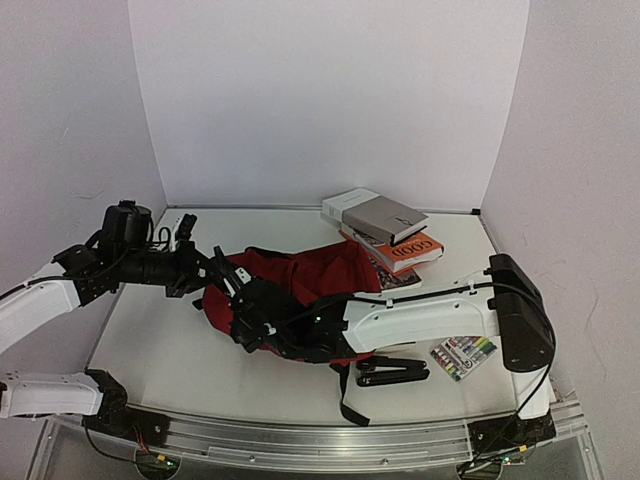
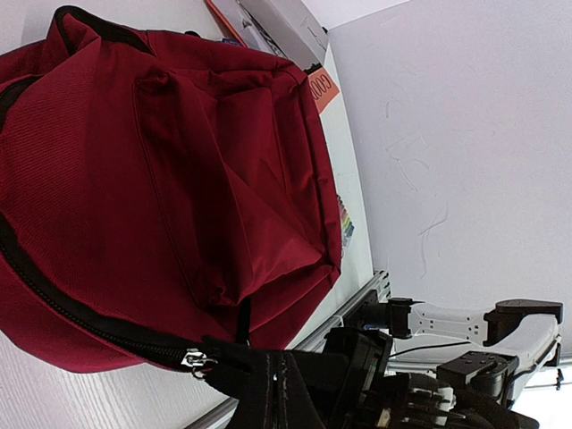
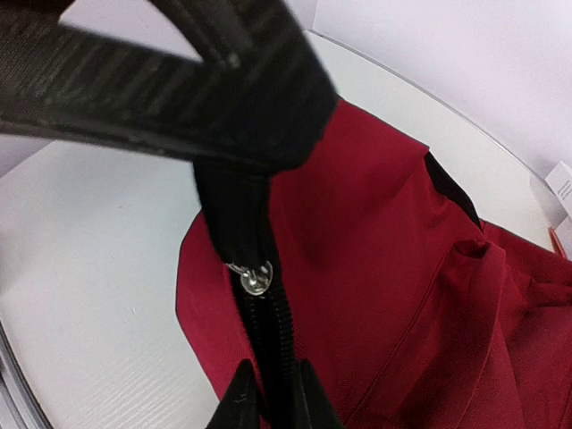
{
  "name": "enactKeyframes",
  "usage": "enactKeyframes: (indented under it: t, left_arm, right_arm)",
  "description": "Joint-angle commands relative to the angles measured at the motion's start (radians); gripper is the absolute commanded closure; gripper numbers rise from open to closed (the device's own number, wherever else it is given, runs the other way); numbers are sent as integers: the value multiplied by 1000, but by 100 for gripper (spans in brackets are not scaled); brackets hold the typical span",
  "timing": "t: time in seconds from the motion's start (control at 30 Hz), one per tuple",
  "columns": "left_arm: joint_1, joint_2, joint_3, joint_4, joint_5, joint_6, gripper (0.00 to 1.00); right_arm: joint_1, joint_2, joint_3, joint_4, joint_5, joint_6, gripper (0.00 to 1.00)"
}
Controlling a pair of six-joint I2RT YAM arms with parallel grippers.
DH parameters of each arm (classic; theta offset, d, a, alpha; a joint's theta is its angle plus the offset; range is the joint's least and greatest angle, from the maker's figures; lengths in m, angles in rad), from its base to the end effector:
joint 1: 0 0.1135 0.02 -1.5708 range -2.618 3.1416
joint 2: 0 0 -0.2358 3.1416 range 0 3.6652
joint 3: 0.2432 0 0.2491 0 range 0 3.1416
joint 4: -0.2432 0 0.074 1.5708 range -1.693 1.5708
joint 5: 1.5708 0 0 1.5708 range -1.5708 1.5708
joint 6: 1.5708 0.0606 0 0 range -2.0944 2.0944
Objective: Pack the student bag
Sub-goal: Unzip the student bag at the center of the board.
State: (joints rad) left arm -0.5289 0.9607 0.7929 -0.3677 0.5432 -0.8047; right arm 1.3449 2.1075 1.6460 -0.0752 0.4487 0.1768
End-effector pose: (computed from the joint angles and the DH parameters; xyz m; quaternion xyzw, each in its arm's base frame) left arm 0.1927 -0.1489 0.2613 0.0164 0.8474 -0.4780 0.2304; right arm 0.1363 0.4758 0.1964 -0.3756 0.7677 0.1922 0.4824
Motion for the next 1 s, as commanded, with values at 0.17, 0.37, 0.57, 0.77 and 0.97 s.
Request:
enactKeyframes:
  t: [0.17, 0.37, 0.57, 0.77, 0.97]
  left_arm:
    - [9, -8, 128, -141, -206, 8, 100]
    - [57, 82, 251, -215, -224, 74, 100]
    - [130, 88, 264, -181, -236, 96, 100]
    - [251, 103, 205, -113, -165, 87, 100]
    - [331, 141, 132, -26, -86, 68, 100]
  right_arm:
    - [3, -78, -36, -3, 20, -31, 100]
    - [5, -219, -190, -10, 28, 36, 100]
    - [22, -343, -326, -24, 18, 138, 100]
    - [58, -412, -389, -55, -6, 196, 100]
    - [92, -486, -443, -63, -84, 238, 100]
